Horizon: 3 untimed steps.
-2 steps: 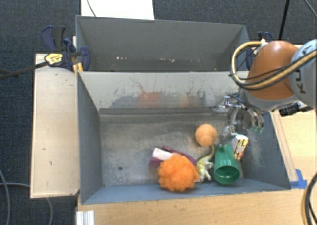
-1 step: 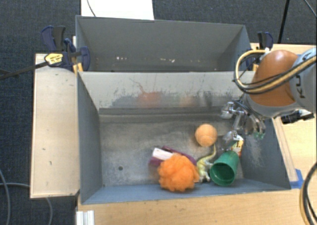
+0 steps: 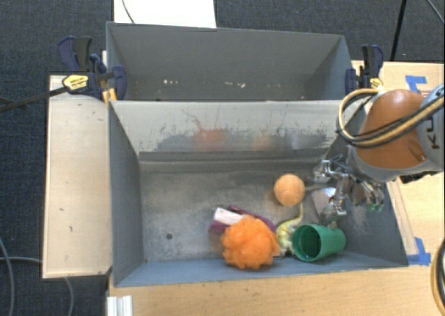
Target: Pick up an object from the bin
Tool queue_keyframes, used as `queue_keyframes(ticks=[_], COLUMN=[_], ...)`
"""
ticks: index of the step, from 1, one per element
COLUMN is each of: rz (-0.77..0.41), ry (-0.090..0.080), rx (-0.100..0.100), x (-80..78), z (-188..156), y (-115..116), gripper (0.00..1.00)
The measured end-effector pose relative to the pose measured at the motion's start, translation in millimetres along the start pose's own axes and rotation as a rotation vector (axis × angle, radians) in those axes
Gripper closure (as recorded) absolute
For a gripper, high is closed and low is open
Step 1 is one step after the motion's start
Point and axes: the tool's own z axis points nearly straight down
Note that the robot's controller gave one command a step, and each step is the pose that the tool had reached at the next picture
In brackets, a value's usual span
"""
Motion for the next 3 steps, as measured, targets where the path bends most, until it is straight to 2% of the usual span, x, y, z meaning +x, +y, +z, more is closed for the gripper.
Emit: queue_keyframes(ticks=[1, 2, 3], rz=[-0.240, 0.169, 0.168], ry=[-0.002, -0.008, -0.008], rx=[0.000, -0.001, -0.001], x=[5.0, 16.3, 16.3], z=[6, 8, 8], y=[-11, -15, -15], gripper=[0.00, 1.00, 1.00])
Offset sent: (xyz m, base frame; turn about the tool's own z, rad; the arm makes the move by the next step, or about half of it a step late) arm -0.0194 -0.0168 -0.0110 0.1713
